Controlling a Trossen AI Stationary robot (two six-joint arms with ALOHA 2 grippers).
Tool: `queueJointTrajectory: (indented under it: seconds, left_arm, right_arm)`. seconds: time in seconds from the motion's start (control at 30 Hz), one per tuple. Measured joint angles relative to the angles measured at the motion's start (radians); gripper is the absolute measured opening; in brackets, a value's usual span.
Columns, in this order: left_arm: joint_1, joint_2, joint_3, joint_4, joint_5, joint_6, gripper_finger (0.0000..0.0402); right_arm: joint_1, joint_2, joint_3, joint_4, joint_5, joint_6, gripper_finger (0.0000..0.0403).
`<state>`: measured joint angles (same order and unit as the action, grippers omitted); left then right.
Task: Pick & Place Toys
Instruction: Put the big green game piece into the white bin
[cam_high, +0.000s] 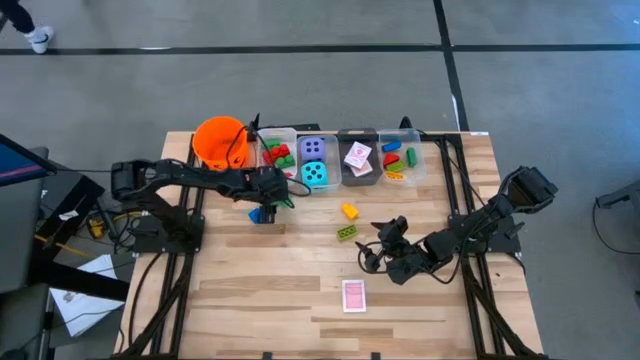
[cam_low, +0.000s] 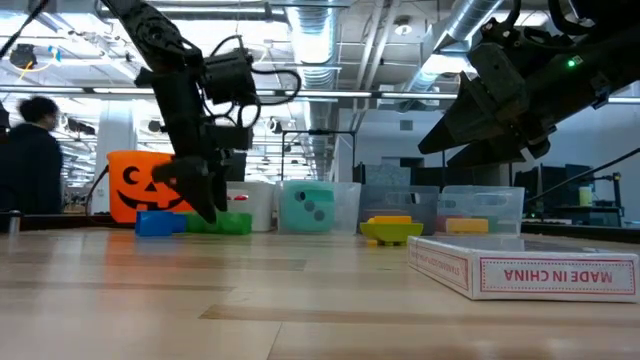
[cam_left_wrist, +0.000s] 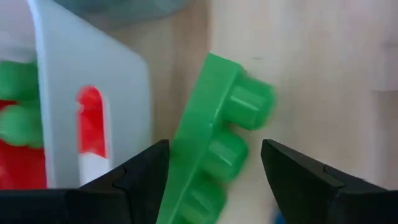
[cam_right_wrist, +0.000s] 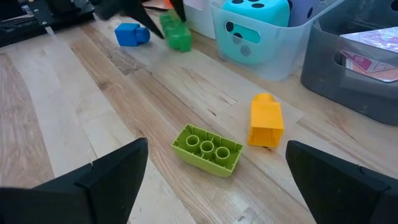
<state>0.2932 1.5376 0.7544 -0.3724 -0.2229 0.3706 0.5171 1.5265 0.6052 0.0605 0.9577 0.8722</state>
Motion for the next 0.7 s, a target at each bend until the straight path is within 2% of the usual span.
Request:
queueJointTrajectory:
  seconds: [0.13,0.43,0.57,0.7]
  left_arm:
    - [0.0,0.054,-0.001,0.019,-0.012,-0.001,0.0247]
    - [-0.029,0.068,0.001,0.022,0.085,-0.036,0.0229]
    - [-0.052,0.059,0.0,0.015,0.119,-0.066,0.0196]
    - [-0.085,0.059,0.0,0.017,0.117,-0.08,0.0136]
  right_arm:
    - [0.0,0.0,0.0,-0.001,0.0,0.0,0.0374]
    - [0.0,0.0,0.0,-0.005,0.0,0.0,0.0374]
    - [0.0,0.0,0.0,-0.008,0.0,0.0,0.0374]
    - [0.0,0.0,0.0,-0.01,0.0,0.0,0.0374]
